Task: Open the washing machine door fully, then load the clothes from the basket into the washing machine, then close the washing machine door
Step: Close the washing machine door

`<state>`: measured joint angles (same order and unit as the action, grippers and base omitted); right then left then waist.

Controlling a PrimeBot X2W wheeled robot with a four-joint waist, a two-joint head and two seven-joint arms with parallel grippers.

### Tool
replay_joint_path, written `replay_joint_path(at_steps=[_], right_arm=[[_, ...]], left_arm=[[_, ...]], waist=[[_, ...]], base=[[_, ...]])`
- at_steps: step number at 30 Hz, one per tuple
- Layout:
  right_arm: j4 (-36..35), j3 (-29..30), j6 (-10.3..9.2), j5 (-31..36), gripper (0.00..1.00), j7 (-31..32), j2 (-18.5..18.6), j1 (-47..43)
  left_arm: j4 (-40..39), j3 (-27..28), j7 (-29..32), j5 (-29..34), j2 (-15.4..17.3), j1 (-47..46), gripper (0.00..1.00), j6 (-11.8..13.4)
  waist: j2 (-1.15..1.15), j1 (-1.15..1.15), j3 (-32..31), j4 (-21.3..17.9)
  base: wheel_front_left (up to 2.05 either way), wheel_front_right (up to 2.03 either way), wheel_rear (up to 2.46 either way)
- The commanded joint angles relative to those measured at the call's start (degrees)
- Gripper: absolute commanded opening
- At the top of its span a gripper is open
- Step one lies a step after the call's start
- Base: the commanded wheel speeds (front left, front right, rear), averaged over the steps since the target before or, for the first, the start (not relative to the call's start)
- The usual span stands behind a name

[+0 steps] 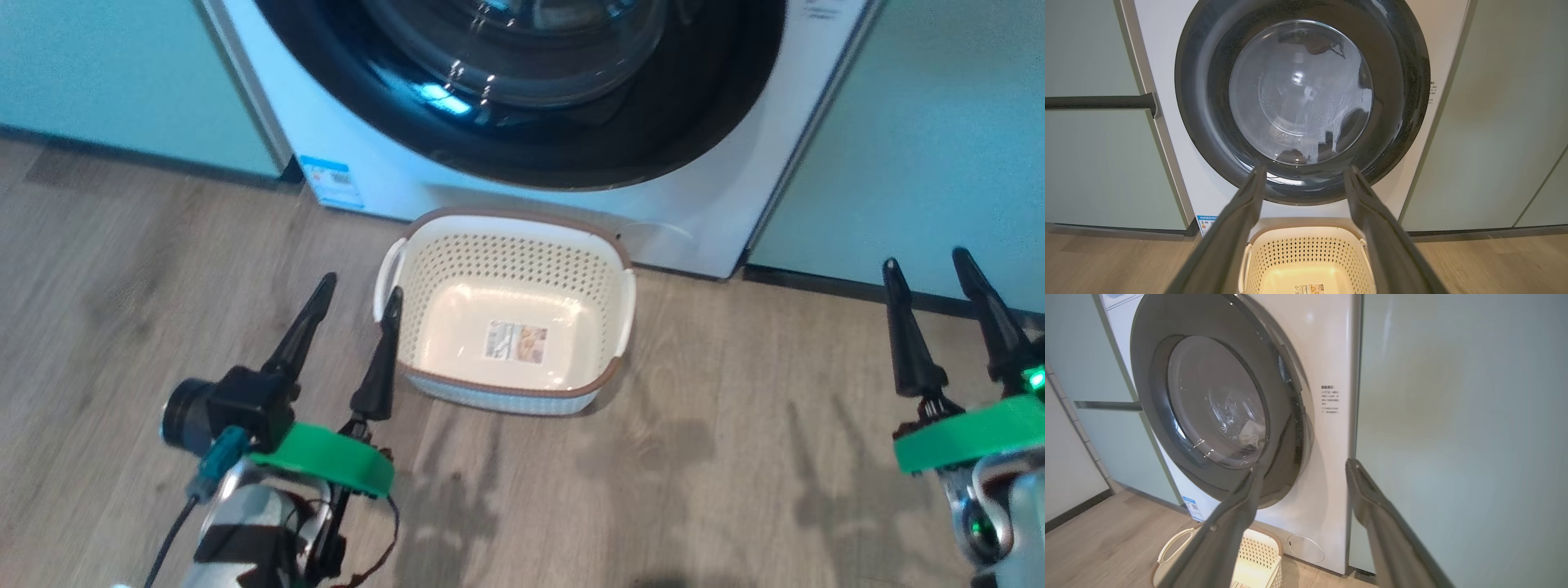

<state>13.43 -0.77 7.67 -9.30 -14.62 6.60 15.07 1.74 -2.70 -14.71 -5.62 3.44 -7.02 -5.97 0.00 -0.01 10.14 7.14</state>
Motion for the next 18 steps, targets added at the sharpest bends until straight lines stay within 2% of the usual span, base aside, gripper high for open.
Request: replay_joint_path(at_steps=[1, 10, 18], right_arm=[[-3.6, -0.1, -0.19, 0.1, 1.00, -0.4, -0.7, -1.1], [-6.0, 2.8, -0.19, 0.3, 1.00, -0.4, -2.3, -7.9], [-7.8, 3.6, -0.19, 0.8, 1.00, -0.4, -2.8, -11.7]], left_arm=[[-1.0, 2.6, -0.3, -0.6, 1.7, 0.0, 1.00, -0.4], [1.7, 3.6, -0.3, -2.0, 2.8, 2.0, 1.00, -0.8], [3.2, 4.0, -0.3, -2.5, 3.5, 3.0, 1.00, -0.8]], waist=[[0.00, 0.01, -2.0, -2.2], [0.00, 0.01, -4.9, -5.9], [0.00, 0.01, -5.9, -7.3]], base=[[0.00, 0.00, 0.00], [0.00, 0.00, 0.00], [0.00, 0.00, 0.00]])
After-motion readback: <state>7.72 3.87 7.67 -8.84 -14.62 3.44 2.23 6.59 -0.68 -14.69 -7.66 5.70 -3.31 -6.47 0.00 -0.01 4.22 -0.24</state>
